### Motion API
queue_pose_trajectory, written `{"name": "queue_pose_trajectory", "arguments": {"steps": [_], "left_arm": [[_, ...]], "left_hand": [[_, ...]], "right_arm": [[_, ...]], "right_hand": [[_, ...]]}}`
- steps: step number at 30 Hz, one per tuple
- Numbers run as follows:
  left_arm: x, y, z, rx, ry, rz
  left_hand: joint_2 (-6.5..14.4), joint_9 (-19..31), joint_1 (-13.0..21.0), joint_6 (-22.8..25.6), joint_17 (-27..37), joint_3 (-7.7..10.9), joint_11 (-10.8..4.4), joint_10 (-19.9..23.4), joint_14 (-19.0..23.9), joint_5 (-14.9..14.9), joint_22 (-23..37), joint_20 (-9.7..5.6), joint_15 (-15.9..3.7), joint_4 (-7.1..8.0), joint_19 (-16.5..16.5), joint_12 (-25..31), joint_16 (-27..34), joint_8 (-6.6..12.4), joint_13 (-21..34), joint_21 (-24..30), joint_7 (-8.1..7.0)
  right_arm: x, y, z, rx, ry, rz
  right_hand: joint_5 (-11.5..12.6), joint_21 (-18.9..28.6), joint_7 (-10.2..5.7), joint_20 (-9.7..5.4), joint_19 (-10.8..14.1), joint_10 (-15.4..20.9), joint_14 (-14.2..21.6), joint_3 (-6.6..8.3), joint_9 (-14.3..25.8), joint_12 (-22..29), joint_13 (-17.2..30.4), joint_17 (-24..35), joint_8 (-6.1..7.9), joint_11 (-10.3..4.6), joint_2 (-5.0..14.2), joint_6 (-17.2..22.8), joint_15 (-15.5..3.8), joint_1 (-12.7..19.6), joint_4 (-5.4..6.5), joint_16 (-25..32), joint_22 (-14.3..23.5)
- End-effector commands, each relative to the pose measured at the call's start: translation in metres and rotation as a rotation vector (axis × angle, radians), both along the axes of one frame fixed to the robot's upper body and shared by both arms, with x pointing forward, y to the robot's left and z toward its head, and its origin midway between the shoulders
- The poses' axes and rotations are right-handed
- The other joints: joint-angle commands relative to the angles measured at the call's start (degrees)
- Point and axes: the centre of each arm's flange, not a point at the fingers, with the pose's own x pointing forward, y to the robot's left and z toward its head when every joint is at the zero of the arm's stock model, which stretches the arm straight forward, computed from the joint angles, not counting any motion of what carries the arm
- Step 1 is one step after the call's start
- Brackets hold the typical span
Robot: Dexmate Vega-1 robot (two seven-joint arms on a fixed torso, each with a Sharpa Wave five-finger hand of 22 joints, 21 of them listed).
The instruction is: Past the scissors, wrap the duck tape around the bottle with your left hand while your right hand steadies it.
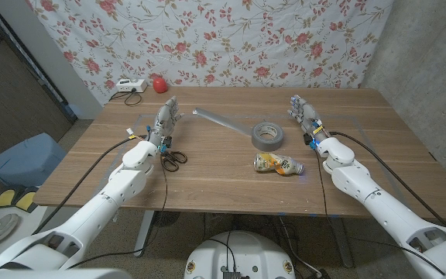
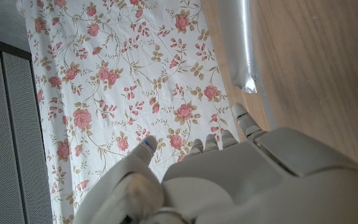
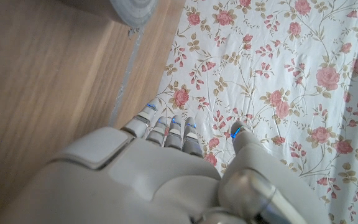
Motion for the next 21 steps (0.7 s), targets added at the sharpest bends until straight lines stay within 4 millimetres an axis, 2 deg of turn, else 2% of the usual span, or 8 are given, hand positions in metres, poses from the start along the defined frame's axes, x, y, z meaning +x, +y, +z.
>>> {"name": "queue_pose_trajectory", "arguments": {"steps": [1,6,15,21], "left_arm": [[0.0,0.015,0.007,0.009,-0.019,0.026],[0.004,0.012,0.013,0.044,-0.011,0.025],[0.018,-0.002,0.023,0.082,-0.011,-0.005],[0.025,-0.011,0.029,0.104,-0.018,-0.03]], "left_hand": [[2.1,0.2,0.2,-9.4,0.2,0.25,0.09,-9.4,-7.7,0.3,0.1,0.23,0.15,0.0,-8.3,0.3,0.4,0.28,0.1,0.4,0.07],[2.1,0.2,0.1,-9.1,0.2,0.22,0.1,-9.2,-7.6,0.4,0.1,0.3,0.17,-0.01,-8.2,0.4,0.4,0.43,0.1,0.4,-0.16],[1.7,0.2,0.1,-7.1,0.1,0.11,0.22,-8.1,-6.7,0.5,0.1,0.51,0.28,-0.23,-7.3,0.8,0.7,1.06,0.1,0.4,-0.92],[1.6,0.2,0.2,-6.7,0.1,0.08,0.38,-7.7,-6.3,0.5,0.0,0.58,0.36,-0.34,-7.0,0.9,0.8,1.14,0.1,0.3,-1.02]], "right_arm": [[0.006,0.023,0.011,-0.132,0.005,-0.015],[0.0,0.021,0.011,-0.169,-0.008,-0.04],[-0.032,0.015,0.007,-0.3,-0.036,-0.142],[-0.057,0.013,0.001,-0.408,-0.041,-0.237]], "right_hand": [[0.3,0.3,0.12,-0.02,0.3,0.3,-0.6,0.31,0.2,0.1,0.2,0.2,0.08,-0.11,-0.2,-0.1,0.32,0.4,-0.28,0.2,0.1],[0.2,0.3,0.14,0.28,0.2,0.3,-0.5,0.2,0.2,0.1,0.2,0.2,0.05,-0.07,-0.46,-0.2,0.68,0.5,-0.46,0.2,0.1],[0.3,0.3,0.24,1.42,0.6,1.5,0.6,0.05,0.2,0.4,0.2,0.1,0.43,0.08,-1.07,0.9,1.93,1.0,-1.32,0.4,0.1],[0.4,0.7,-0.17,2.67,2.0,3.4,3.2,0.4,0.2,0.9,0.3,0.1,0.88,0.26,-1.3,2.5,3.18,2.5,-2.86,1.1,0.2]]}}
